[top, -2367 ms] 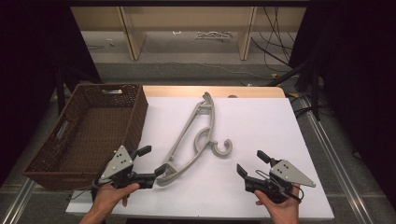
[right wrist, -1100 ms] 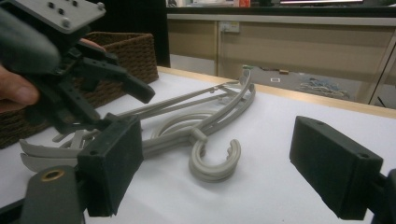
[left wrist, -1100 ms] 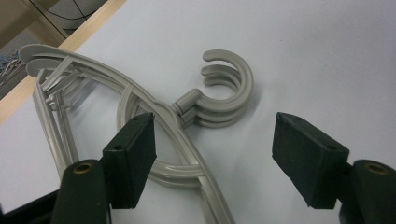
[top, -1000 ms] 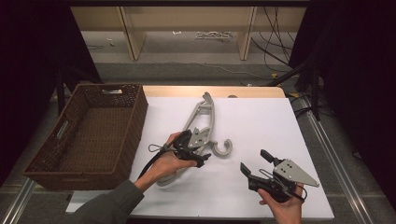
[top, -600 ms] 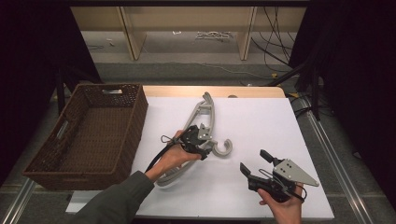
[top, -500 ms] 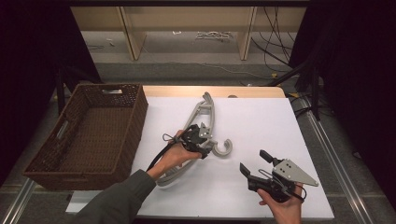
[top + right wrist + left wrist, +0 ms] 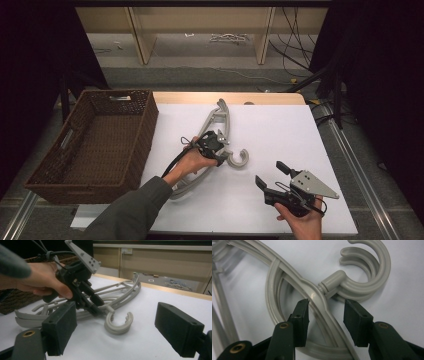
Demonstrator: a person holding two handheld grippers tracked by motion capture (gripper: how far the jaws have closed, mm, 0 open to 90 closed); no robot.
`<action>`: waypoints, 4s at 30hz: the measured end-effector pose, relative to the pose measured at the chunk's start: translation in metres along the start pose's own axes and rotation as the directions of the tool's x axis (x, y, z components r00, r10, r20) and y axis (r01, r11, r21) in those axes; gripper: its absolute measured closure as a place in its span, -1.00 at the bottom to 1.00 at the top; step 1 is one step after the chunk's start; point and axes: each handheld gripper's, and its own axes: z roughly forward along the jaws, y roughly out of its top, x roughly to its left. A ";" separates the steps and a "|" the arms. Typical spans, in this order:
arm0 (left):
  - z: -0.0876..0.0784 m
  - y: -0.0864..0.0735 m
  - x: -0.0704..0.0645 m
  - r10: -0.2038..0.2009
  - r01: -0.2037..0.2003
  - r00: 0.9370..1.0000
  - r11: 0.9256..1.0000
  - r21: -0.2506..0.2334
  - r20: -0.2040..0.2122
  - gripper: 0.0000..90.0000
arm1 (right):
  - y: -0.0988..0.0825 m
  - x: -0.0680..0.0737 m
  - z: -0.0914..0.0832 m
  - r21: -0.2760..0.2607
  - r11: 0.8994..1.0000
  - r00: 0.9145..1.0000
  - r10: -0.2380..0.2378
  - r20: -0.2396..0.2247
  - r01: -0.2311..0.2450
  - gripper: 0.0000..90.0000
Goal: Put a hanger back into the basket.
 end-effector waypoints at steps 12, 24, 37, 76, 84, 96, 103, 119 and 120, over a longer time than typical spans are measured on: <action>0.005 -0.002 0.010 -0.101 0.100 0.994 0.995 0.014 0.053 0.48 | 0.000 -0.001 0.000 -0.004 1.000 1.000 0.005 -0.008 -0.005 -0.57; -0.013 -0.005 0.025 -0.225 0.229 0.969 0.973 -0.030 0.099 0.69 | 0.000 -0.001 0.000 0.002 1.000 1.000 -0.004 0.002 0.004 -0.57; -0.002 -0.006 0.027 -0.184 0.184 0.981 0.983 0.009 0.054 0.76 | 0.000 0.000 0.001 0.002 1.000 1.000 0.000 -0.013 0.000 -0.57; -0.129 0.000 0.062 -0.330 0.390 0.918 0.854 -0.345 0.222 0.80 | -0.001 -0.001 0.001 0.011 1.000 1.000 -0.002 -0.004 0.002 -0.56; -0.176 -0.002 0.067 -0.303 0.347 0.937 0.849 -0.399 0.171 0.80 | -0.001 -0.001 0.000 0.025 1.000 1.000 0.000 -0.005 0.000 -0.56; -0.237 -0.016 0.076 -0.280 0.322 0.947 0.839 -0.438 0.160 0.80 | -0.001 0.000 0.000 0.019 1.000 1.000 -0.003 -0.001 0.003 -0.56; -0.257 -0.031 0.084 -0.279 0.292 0.956 0.848 -0.442 0.095 0.80 | -0.001 -0.001 0.001 0.017 1.000 1.000 -0.001 -0.001 0.001 -0.56; -0.269 -0.093 0.125 -0.367 0.316 0.929 0.852 -0.417 -0.045 0.80 | -0.001 0.000 0.001 0.020 1.000 1.000 -0.005 0.001 0.005 -0.56; -0.269 -0.096 0.126 -0.369 0.315 0.928 0.852 -0.419 -0.055 0.80 | -0.001 0.000 0.001 0.019 1.000 1.000 -0.005 -0.002 0.005 -0.56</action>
